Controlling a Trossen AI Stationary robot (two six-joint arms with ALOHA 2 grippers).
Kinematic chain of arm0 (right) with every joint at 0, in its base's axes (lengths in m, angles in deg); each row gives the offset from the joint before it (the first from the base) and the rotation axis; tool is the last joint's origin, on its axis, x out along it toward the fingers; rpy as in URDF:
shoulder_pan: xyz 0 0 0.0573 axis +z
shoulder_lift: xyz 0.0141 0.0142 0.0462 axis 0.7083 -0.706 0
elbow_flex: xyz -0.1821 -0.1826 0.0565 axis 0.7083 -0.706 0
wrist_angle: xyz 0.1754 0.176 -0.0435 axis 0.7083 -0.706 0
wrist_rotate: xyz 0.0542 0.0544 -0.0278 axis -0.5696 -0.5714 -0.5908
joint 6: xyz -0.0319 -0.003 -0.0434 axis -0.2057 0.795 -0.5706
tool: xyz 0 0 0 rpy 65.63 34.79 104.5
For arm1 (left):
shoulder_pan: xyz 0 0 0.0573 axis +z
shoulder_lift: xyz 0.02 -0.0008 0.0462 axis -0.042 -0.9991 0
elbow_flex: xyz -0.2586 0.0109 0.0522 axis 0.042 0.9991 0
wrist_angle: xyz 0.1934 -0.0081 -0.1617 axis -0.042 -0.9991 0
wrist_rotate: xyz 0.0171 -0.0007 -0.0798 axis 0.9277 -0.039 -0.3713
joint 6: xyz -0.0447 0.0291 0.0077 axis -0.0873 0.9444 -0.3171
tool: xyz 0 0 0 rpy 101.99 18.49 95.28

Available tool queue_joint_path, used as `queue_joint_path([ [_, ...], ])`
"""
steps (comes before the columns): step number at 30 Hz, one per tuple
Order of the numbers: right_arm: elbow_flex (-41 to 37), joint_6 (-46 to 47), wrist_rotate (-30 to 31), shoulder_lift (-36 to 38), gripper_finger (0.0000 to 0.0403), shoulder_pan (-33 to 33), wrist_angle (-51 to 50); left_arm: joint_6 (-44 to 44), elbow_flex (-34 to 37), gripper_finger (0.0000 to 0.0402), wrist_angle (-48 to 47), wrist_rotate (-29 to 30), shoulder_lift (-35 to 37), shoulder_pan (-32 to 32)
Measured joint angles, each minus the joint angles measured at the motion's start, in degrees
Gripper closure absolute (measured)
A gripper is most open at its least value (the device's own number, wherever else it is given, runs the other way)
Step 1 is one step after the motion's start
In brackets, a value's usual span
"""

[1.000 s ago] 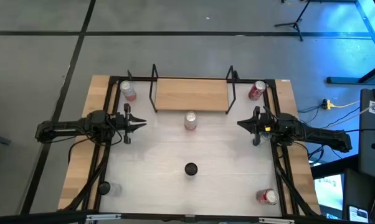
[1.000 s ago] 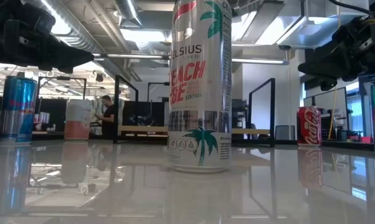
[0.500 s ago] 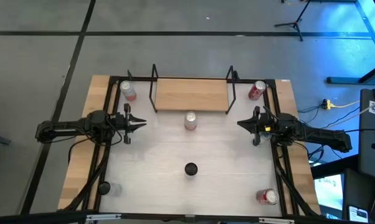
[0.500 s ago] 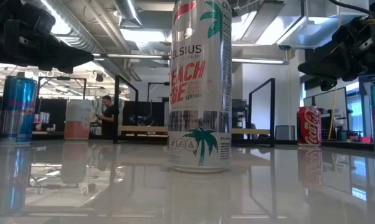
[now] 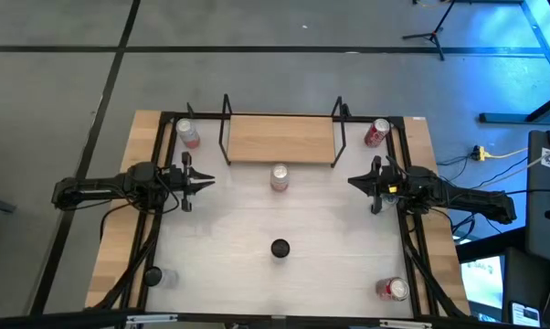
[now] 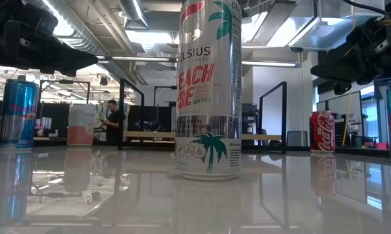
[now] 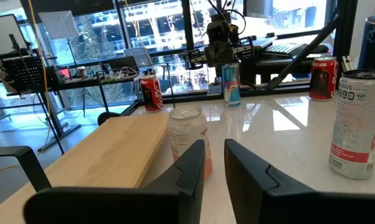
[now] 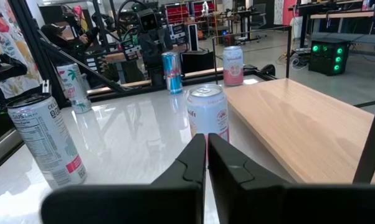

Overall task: Place canned beverage on shelf
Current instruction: Put the bottom orange soda can on the shelf

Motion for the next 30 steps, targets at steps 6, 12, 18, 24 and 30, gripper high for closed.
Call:
queue_joint_path([
  [6, 0.02, 1.82, -0.13, 0.0, 0.0386, 0.0, 0.05, -0.02, 0.0, 0.0349, 0.01, 0.01, 0.0, -0.01],
  [12, 0.02, 3.39, -0.15, 0.0, 0.0386, 0.0, 0.23, 3.36, 0.0, 0.0349, 0.44, 3.28, 0.01, -0.02],
  [18, 0.02, 3.41, 0.9, 0.02, 0.0386, 0.0, 1.91, 5.81, 0.0, 0.0349, 0.61, 4.52, 0.02, -0.02],
  [24, 0.02, 3.72, 1.25, -0.02, 0.0386, 0.0, 2.5, -2.31, 0.02, 0.0349, 6.58, 0.12, 0.02, -0.02],
  [30, 0.02, 3.65, 1.53, -1.42, 0.0386, 0.0, 6.82, -2.05, 0.02, 0.0349, 17.24, -5.85, 0.02, -0.02],
])
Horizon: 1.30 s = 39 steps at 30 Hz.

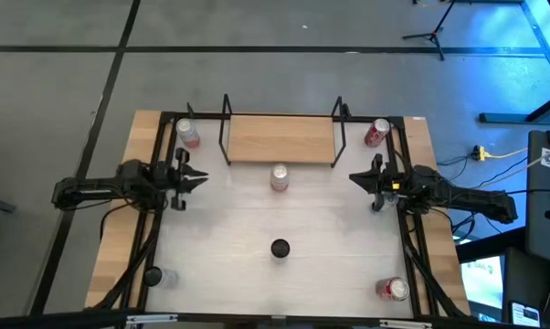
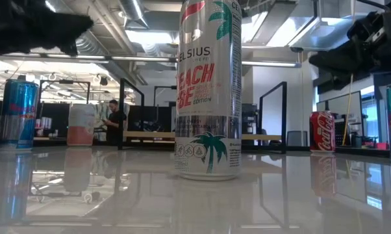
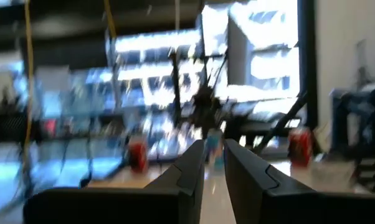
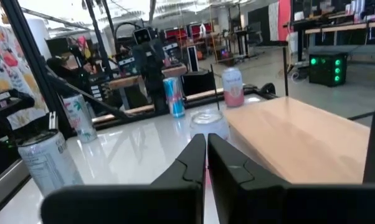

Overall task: Place canned beverage on shelf
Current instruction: Put the bottom orange soda can on the shelf

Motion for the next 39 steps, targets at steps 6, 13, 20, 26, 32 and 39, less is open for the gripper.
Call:
queue_joint_path([
  [6, 2.3, -0.75, 3.1, -6.74, 0.0386, 0.0, 3.48, 2.85, 0.0, 0.0349, 5.31, -0.57, 0.0, 0.0],
  [13, 10.19, -1.91, 4.46, -21.11, 0.0386, 0.0, 4.62, 4.77, -0.02, 0.0349, 6.19, 7.26, -0.02, 0.0],
  [20, 22.68, -5.55, 6.74, -40.09, 0.0386, 0.0, 5.25, 6.76, -0.02, 0.0349, 6.59, 9.14, -0.01, 0.0],
  [26, 35.26, -7.05, 5.92, -54.73, 0.0386, 0.0, 5.22, 8.0, -0.02, 0.0349, 6.9, 9.76, -0.02, 0.0],
  [32, 44.95, -7.98, 5.86, -65.36, 0.0386, 0.0, 5.1, 4.92, 0.0, 0.0349, 5.48, 7.38, -0.02, 0.0],
  [39, 55.61, -8.19, 3.98, -73.67, 0.0356, 0.0, -3.97, 5.01, 0.0, 0.0349, 5.45, 9.48, -0.02, 0.0],
])
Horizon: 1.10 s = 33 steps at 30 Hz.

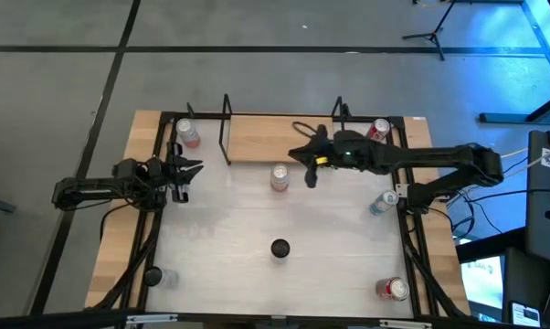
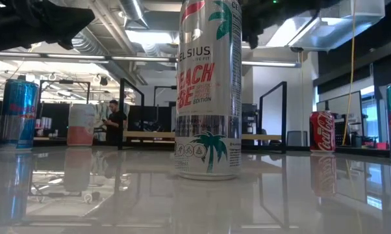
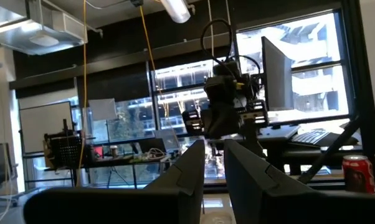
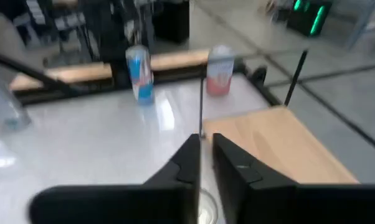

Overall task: Place canned beverage on shelf
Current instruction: Put the bottom orange soda can on the shelf

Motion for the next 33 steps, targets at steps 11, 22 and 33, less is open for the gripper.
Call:
queue_joint_path([
  [11, 16.91, -2.27, -3.1, -12.51, 0.0082, 0.0, -22.36, -0.5, 0.0, 0.0349, -0.37, -0.32, 0.0, 0.0],
  [22, 19.82, -1.39, -2.68, -14.96, 0.0039, 0.02, -24.92, -0.48, 0.0, 0.0349, -0.48, 0.0, 0.0, 0.0],
  [33, 19.91, -1.23, -4.19, -19.5, 0.0059, 2.43, -25.03, -0.52, 0.0, 0.0349, -0.42, 0.01, 0.0, 0.0],
])
